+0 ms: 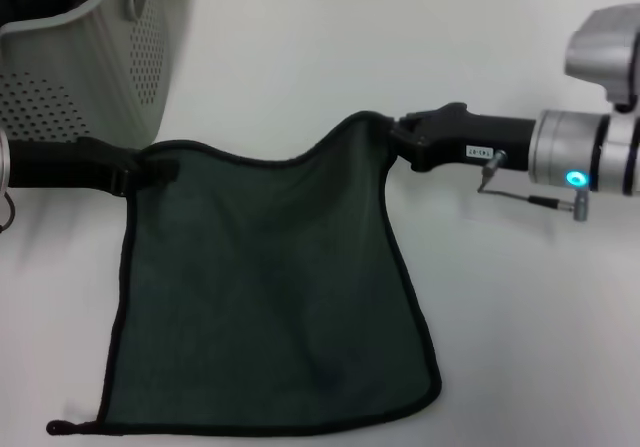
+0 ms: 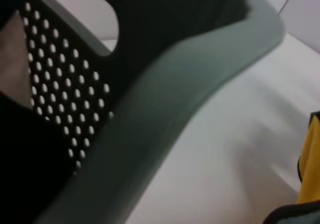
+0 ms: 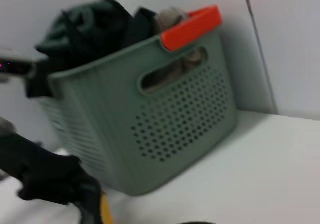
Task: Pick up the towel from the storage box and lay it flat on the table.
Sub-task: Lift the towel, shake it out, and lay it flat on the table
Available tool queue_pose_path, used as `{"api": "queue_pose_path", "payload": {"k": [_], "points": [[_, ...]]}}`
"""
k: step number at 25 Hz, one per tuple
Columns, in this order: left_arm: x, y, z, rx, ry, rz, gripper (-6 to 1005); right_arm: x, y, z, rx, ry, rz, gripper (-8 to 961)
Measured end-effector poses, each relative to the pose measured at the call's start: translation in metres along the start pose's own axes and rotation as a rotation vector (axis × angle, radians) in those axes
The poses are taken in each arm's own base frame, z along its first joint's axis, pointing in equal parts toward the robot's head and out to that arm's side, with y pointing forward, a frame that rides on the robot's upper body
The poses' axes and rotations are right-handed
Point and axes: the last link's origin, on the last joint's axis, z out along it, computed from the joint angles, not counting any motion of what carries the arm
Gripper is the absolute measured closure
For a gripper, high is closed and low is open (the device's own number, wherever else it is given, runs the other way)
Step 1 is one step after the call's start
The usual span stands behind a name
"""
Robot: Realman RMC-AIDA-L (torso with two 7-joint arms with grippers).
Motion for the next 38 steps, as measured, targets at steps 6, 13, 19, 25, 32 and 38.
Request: {"api": "queue_pose_path", "payload": {"k": [6, 13, 19, 25, 32, 38], "points": [[-0.001, -0.004, -0.001, 0.025, 0.000, -0.009, 976, -0.013, -0.009, 0.012, 0.069, 0.031, -0.082, 953], [-0.005, -0.004, -0.001, 0.028, -0.006, -0.014, 971, -0.022, -0.009, 0.022, 0.075, 0.069, -0.145, 952], [-0.007, -0.004, -0.001, 0.030, -0.005, -0.020, 967, -0.021, -0.008, 0.023, 0.073, 0.075, -0.145, 953], [-0.007, -0.006, -0.003, 0.037, 0.003, -0.023, 958, -0.020, -0.005, 0.020, 0.059, 0.060, -0.149, 952], [-0.001, -0.007, -0.007, 0.038, 0.029, -0.031, 940, -0.013, -0.005, 0.010, 0.059, 0.051, -0.127, 837], [-0.003, -0.010, -0.012, 0.045, 0.031, -0.036, 713, -0.012, -0.006, -0.001, 0.082, 0.019, -0.120, 613]]}}
